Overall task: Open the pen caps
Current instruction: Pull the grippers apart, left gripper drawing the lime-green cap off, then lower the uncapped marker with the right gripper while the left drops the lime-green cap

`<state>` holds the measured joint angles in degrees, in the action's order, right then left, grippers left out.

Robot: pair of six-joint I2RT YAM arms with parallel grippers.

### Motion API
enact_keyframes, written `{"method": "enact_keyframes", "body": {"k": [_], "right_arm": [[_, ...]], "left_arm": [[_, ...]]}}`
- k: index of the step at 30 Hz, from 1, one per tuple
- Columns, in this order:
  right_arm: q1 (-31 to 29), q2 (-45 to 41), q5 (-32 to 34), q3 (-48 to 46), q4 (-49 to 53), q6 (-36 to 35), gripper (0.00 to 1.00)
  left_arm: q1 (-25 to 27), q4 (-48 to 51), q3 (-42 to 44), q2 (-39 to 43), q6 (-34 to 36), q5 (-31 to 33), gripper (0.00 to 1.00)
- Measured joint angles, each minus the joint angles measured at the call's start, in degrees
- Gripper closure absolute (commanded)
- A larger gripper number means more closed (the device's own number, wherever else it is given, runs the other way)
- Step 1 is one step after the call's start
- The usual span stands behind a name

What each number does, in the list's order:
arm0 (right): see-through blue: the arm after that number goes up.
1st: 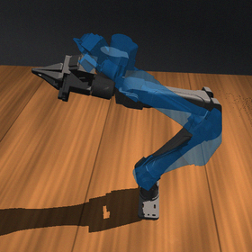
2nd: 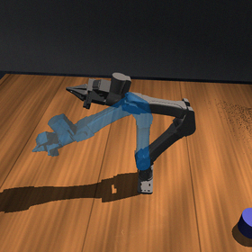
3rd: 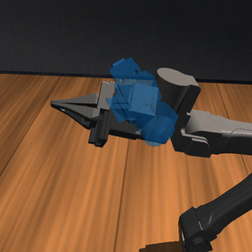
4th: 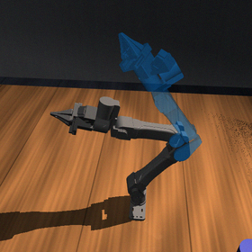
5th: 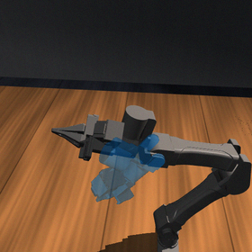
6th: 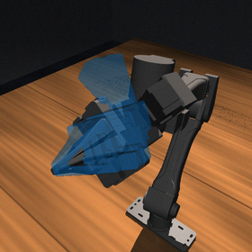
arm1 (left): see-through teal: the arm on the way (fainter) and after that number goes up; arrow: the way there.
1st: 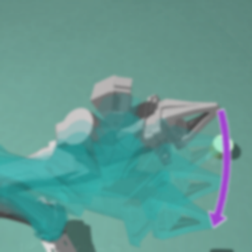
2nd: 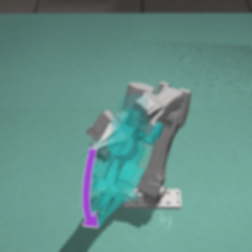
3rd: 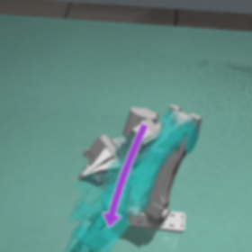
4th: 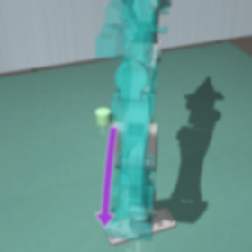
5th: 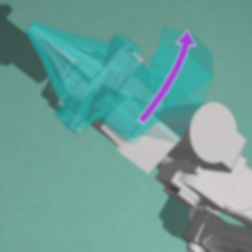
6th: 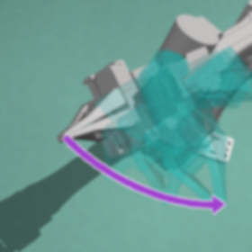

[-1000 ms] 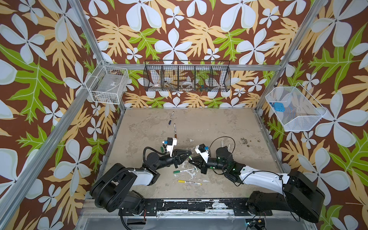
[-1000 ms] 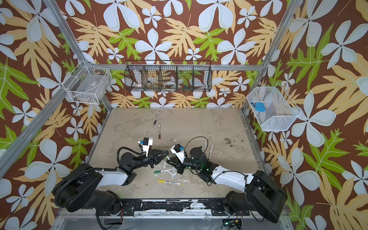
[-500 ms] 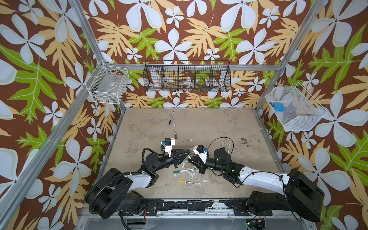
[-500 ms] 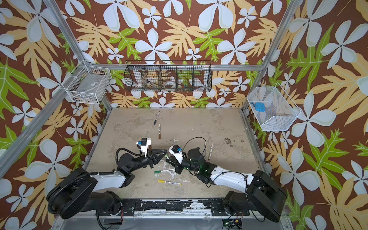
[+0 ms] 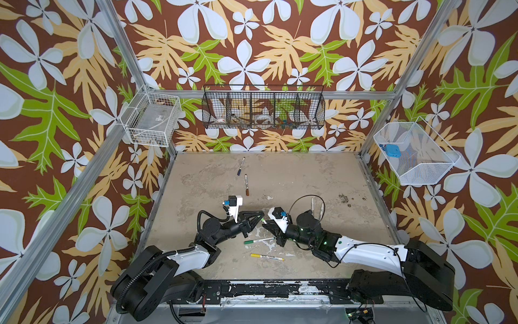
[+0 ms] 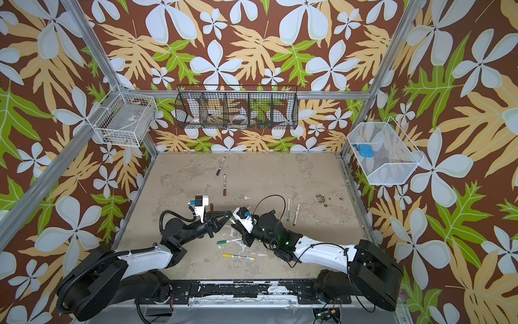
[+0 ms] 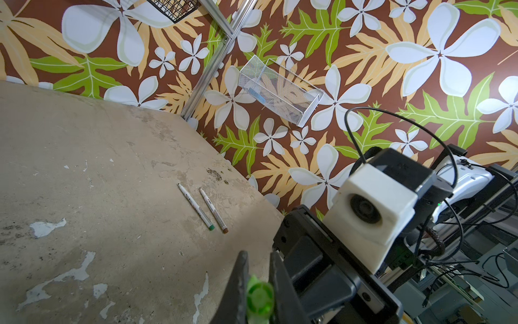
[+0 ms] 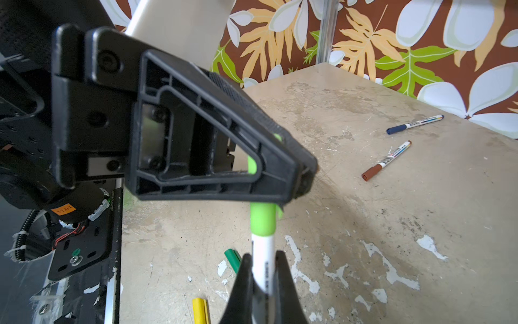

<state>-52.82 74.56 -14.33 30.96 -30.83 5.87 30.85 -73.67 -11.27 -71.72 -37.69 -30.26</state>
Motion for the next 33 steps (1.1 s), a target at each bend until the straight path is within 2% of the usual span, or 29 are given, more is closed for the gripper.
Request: {"method": "enact_keyframes", "body": {"k": [4,8,17,21,28,33], "right_arm": [[4.31,1.11,-7.74,-0.74,0.79,3.26,1.0],[5.46,1.77,-12.22,-0.83,0.42,4.39,1.0],[5.57,1.03,-12.11,-0.68,0.9,4.39,1.0],[5.55,-0.48,-7.26,-0.9,1.46,4.5,1.0],[5.57,-1.16,11.06,0.31,7.04,5.92,1.0],[7.02,-1.25,25.73,0.96,11.19,7.89,1.0]], "left_arm": [[-1.92,-1.09,0.83,0.85,0.42,5.09,1.0],[-2.03,-1.07,1.05,1.33,0.44,6.19,1.0],[-2.25,1.05,0.98,3.37,1.6,9.14,1.0],[-2.25,9.84,-0.92,6.1,3.02,16.06,1.0],[-2.25,29.05,-5.05,8.98,3.89,34.93,1.0],[-2.62,41.81,-11.06,4.17,3.34,47.41,1.0]]}}
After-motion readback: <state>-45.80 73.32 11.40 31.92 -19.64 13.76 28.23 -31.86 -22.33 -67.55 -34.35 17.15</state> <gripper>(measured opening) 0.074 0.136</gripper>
